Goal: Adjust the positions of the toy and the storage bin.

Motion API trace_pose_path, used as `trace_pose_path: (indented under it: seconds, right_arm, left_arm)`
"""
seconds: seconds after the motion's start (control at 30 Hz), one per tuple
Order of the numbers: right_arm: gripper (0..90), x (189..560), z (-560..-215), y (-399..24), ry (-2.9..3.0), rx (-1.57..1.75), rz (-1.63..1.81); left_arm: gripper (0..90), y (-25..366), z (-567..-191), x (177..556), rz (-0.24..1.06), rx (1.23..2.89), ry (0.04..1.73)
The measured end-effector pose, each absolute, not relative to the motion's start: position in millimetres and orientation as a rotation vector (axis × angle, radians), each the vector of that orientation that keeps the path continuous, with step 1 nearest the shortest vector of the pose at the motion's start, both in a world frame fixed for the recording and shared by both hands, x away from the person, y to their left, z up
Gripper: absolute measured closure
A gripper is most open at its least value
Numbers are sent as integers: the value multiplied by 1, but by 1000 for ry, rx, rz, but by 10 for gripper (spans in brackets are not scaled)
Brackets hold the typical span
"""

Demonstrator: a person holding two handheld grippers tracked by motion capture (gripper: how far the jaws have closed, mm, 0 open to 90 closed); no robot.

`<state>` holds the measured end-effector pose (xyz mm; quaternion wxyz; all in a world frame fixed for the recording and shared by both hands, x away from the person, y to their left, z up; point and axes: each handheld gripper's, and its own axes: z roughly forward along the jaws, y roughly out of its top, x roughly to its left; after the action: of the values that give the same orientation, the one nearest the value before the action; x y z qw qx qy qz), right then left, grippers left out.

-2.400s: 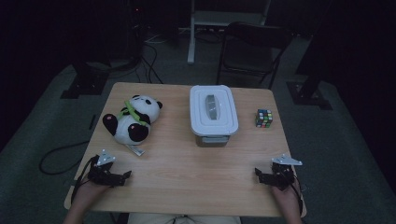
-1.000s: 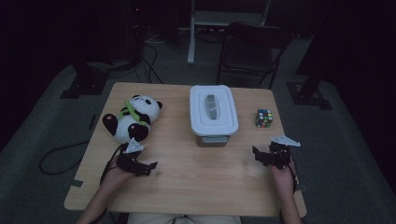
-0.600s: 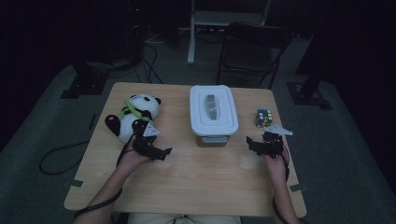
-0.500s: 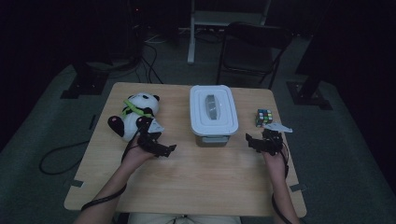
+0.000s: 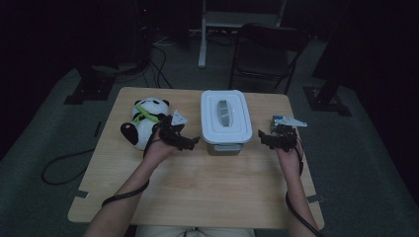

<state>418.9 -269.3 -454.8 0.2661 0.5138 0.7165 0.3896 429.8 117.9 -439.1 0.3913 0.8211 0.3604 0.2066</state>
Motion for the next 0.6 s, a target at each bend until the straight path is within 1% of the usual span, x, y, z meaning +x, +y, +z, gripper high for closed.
trace_pose_path:
  seconds: [0.13,0.3,0.33,0.37,0.43,0.5,0.53,0.6]
  right_arm:
    - [163,430,-451,-269,1944,1395,1060]
    - [163,447,-445,-271,1878,1434,1033]
    - [163,450,-444,-272,1864,1440,1028]
    - [164,454,-444,-272,1853,1443,1034]
    - [164,461,-445,-273,1860,1446,1049]
    - [164,468,-446,-270,1872,1439,1033]
    - [164,471,-447,-269,1886,1430,1025]
    - [164,479,-450,-265,1906,1422,1008]
  left_arm:
    - [12,114,-435,440,535,2055,978]
    - [12,102,-427,463,694,2058,1111]
    - [12,101,-426,469,704,2057,1135]
    - [12,100,-426,475,683,2058,1159]
    - [12,97,-428,486,696,2092,1199]
    - [12,97,-430,496,624,2085,1247]
    - [12,97,-431,500,610,2078,1263]
    - [12,95,-434,507,615,2116,1285]
